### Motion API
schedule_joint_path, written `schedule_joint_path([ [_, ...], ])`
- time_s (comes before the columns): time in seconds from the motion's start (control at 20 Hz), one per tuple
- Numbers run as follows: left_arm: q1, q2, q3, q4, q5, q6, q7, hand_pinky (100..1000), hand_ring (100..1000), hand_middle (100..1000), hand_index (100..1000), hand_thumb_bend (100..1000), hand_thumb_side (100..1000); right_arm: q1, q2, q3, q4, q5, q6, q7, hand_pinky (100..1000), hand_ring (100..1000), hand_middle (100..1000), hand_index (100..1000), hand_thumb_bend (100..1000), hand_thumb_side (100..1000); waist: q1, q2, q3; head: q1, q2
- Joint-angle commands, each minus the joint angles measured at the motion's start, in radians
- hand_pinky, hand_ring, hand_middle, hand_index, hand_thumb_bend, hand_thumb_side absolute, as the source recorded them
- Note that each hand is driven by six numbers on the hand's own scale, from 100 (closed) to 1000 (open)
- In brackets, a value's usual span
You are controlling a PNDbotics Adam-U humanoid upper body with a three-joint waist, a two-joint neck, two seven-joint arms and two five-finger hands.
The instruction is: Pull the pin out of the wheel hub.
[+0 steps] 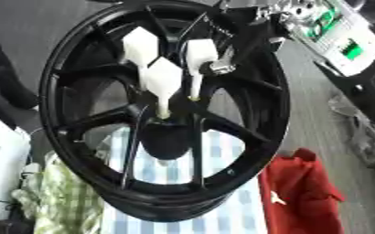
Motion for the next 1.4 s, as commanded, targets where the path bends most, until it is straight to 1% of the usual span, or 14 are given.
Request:
schedule_joint_path([
  [0.05,-0.017,0.016,0.006,-0.012,0.0,0.0,0.001,691,879,815,770,354,726,-0.018,-0.016,-0.01,-0.019,-0.009,0.001,-0.005,824,679,550,581,286,100,0.005,-0.015,0.001,-0.001,0.006],
  [0.15,-0.017,0.016,0.006,-0.012,0.0,0.0,0.001,691,879,815,770,354,726,-0.018,-0.016,-0.01,-0.019,-0.009,0.001,-0.005,824,679,550,581,286,100,0.005,-0.015,0.001,-0.001,0.006],
  [0.2,-0.017,0.016,0.007,-0.012,0.0,0.0,0.001,691,880,815,770,356,727,-0.018,-0.016,-0.011,-0.019,-0.009,0.001,-0.005,817,657,529,555,260,100,0.005,-0.015,0.001,-0.002,0.006],
  [0.25,-0.017,0.015,0.007,-0.012,0.0,0.0,0.002,691,880,815,770,356,727,-0.018,-0.015,-0.012,-0.018,-0.011,0.003,-0.009,817,657,529,555,260,100,0.005,-0.015,0.001,-0.002,0.006],
  [0.3,-0.011,0.017,0.01,-0.01,0.001,0.0,0.004,692,882,814,771,352,729,-0.027,-0.023,-0.022,-0.026,-0.019,-0.001,-0.018,801,609,459,471,249,100,0.007,-0.021,-0.007,-0.002,0.006],
  [0.4,-0.005,0.021,0.014,-0.01,0.001,-0.002,0.008,692,882,814,771,352,729,-0.048,-0.055,-0.064,-0.064,-0.045,-0.01,-0.045,801,609,459,471,249,100,0.008,-0.023,-0.017,0.001,0.006],
  [0.55,-0.006,0.023,0.012,-0.01,0.001,-0.002,0.008,692,882,814,771,352,729,-0.036,-0.08,-0.135,-0.108,-0.097,0.015,-0.088,801,609,459,471,249,100,0.004,-0.022,-0.014,-0.004,0.006],
  [0.65,-0.007,0.023,0.011,-0.01,0.001,-0.001,0.007,692,882,814,771,352,729,-0.032,-0.089,-0.149,-0.125,-0.129,0.033,-0.104,801,609,459,471,249,100,0.003,-0.022,-0.012,-0.005,0.006],
  [0.85,-0.007,0.023,0.011,-0.01,0.001,-0.001,0.007,692,882,814,771,352,729,-0.03,-0.096,-0.149,-0.142,-0.158,0.053,-0.123,801,609,459,471,249,100,0.003,-0.022,-0.012,-0.006,0.006],
  [0.9,-0.001,0.027,0.015,-0.006,0.0,0.0,0.009,693,885,815,771,348,735,-0.03,-0.104,-0.156,-0.141,-0.157,0.053,-0.129,804,599,451,451,248,100,0.005,-0.026,-0.019,0.009,0.006],
  [1.05,0.033,0.051,0.039,-0.002,0.001,-0.006,0.027,693,886,815,771,347,735,0.028,-0.17,-0.222,-0.143,-0.145,0.022,-0.171,805,599,451,451,247,100,0.016,-0.028,-0.083,0.063,0.006],
  [1.1,0.038,0.056,0.044,-0.002,0.002,-0.008,0.032,693,886,815,770,347,735,0.054,-0.196,-0.248,-0.148,-0.151,0.006,-0.187,805,600,451,452,247,100,0.017,-0.026,-0.098,0.074,0.006],
  [1.3,0.043,0.068,0.058,-0.008,0.003,-0.016,0.045,694,887,816,771,348,733,0.155,-0.298,-0.349,-0.125,-0.197,-0.047,-0.25,804,600,453,455,246,100,0.017,-0.017,-0.125,0.103,0.004],
  [1.4,0.043,0.073,0.065,-0.012,0.004,-0.019,0.051,694,888,816,771,347,732,0.206,-0.349,-0.401,-0.104,-0.22,-0.066,-0.281,805,604,457,461,249,100,0.018,-0.011,-0.136,0.12,-0.003],
])
